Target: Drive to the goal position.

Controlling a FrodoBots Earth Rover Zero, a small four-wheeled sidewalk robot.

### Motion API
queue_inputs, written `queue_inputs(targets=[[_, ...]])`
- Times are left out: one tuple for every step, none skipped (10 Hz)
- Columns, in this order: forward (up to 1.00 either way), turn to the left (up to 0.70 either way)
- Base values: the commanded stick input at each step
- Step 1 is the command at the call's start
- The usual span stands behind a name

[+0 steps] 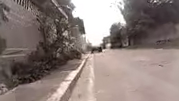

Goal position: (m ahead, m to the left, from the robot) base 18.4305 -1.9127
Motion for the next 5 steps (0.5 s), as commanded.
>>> queue_inputs(targets=[[1.0,0.0],[1.0,0.0],[1.0,0.0],[1.0,0.0],[1.0,0.0]])
